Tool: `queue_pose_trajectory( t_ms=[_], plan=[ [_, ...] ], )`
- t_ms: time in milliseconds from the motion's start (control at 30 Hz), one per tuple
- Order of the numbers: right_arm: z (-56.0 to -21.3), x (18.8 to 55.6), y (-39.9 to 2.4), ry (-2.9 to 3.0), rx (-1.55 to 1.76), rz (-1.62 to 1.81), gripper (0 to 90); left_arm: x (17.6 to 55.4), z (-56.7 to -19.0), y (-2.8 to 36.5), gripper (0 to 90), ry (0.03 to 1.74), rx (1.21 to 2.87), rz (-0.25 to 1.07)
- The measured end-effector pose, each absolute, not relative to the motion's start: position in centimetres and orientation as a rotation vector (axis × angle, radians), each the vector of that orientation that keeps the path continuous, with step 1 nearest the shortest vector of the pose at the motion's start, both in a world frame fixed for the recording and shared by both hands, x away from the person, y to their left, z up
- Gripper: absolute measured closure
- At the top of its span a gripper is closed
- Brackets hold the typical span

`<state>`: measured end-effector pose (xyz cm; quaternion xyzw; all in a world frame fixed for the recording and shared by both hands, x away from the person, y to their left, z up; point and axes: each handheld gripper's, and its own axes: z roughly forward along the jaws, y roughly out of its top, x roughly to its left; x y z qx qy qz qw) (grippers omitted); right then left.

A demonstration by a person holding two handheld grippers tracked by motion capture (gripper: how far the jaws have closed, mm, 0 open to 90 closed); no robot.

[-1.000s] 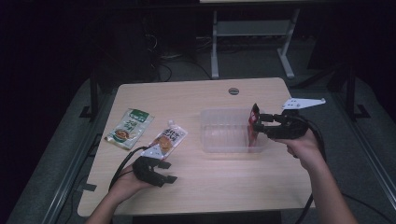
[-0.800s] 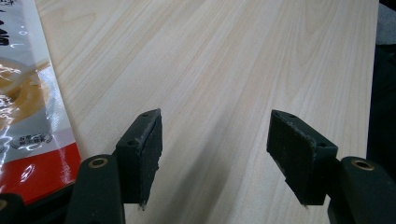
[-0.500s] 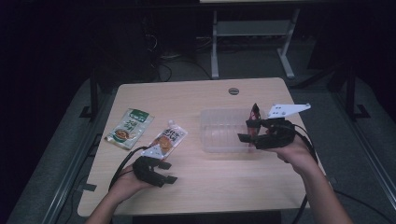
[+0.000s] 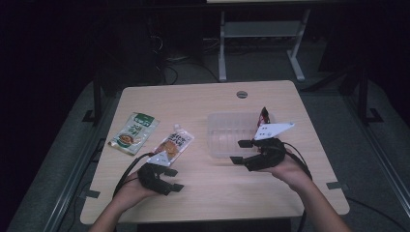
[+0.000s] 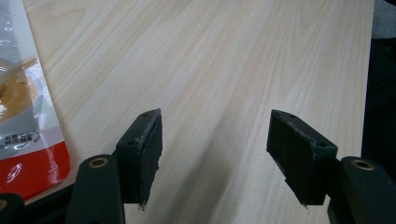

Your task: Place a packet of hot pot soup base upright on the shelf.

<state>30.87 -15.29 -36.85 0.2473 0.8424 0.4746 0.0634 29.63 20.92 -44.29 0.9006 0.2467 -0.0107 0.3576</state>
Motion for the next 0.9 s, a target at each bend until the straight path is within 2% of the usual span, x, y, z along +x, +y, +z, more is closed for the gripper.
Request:
queue_pose_trajectory(
  t_ms=[333,800,900],
  plan=[
    [-40.1,29.1,-14.5,2.598,0.769,1.346,33.0,29.7,-44.1,21.0,35.6,0.62,2.335,0.003],
    [-42.3,27.3,-15.9,2.623,0.83,1.314,32.1,30.2,-43.2,21.9,36.8,0.69,2.298,0.061],
    [-42.6,27.3,-16.2,2.629,0.839,1.305,32.1,30.5,-42.9,22.0,41.1,0.696,2.304,0.077]
  ],
)
